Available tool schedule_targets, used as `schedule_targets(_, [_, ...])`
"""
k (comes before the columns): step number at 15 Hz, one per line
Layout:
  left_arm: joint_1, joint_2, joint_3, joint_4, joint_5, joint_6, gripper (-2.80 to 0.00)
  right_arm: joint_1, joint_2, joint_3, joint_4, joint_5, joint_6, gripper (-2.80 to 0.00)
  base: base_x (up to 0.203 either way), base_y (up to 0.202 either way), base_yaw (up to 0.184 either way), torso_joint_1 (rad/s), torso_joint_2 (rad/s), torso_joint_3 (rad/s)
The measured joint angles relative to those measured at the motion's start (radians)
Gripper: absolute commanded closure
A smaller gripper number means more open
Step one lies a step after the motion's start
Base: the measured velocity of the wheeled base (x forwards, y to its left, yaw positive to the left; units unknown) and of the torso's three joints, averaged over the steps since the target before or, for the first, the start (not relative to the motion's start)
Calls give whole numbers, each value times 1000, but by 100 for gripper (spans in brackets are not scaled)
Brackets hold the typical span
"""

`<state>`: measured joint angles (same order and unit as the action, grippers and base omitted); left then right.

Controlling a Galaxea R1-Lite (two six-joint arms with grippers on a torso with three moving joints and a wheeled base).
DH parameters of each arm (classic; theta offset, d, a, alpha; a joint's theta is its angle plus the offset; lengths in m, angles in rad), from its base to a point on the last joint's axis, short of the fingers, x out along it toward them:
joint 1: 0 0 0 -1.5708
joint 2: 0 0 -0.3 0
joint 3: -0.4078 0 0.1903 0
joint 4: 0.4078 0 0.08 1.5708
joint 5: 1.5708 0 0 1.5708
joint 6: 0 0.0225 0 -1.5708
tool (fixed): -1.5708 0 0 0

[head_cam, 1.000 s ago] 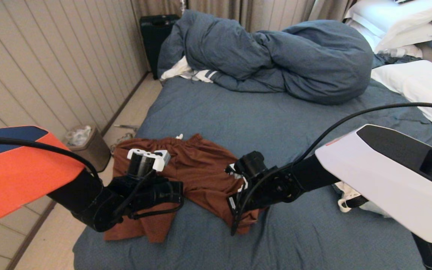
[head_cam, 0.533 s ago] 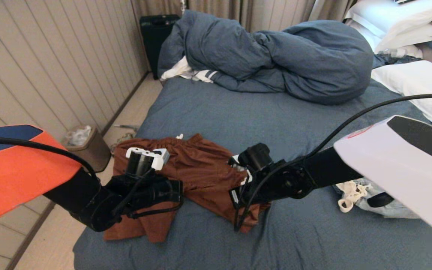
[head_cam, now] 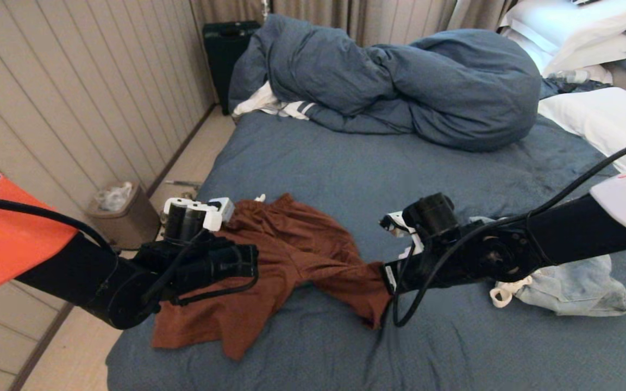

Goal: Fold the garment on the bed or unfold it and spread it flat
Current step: Fold the brown shorts

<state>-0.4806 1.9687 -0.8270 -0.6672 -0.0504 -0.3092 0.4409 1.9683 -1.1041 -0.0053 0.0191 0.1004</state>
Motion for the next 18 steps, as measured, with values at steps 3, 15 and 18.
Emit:
schedule_targets(3, [2, -12, 0, -3, 0, 0, 0, -28, -49, 67, -11, 0, -7, 0, 0, 0, 0, 0, 0, 0])
schedule_targets(15, [5, -16, 4, 1, 0, 0, 0, -392, -174, 308, -165, 12, -158, 0, 0, 0, 0, 0, 0, 0])
schedule_targets(18, [4, -14, 6, 3, 0, 0, 0, -519, -177, 311, -166, 45, -213, 0, 0, 0, 0, 0, 0, 0])
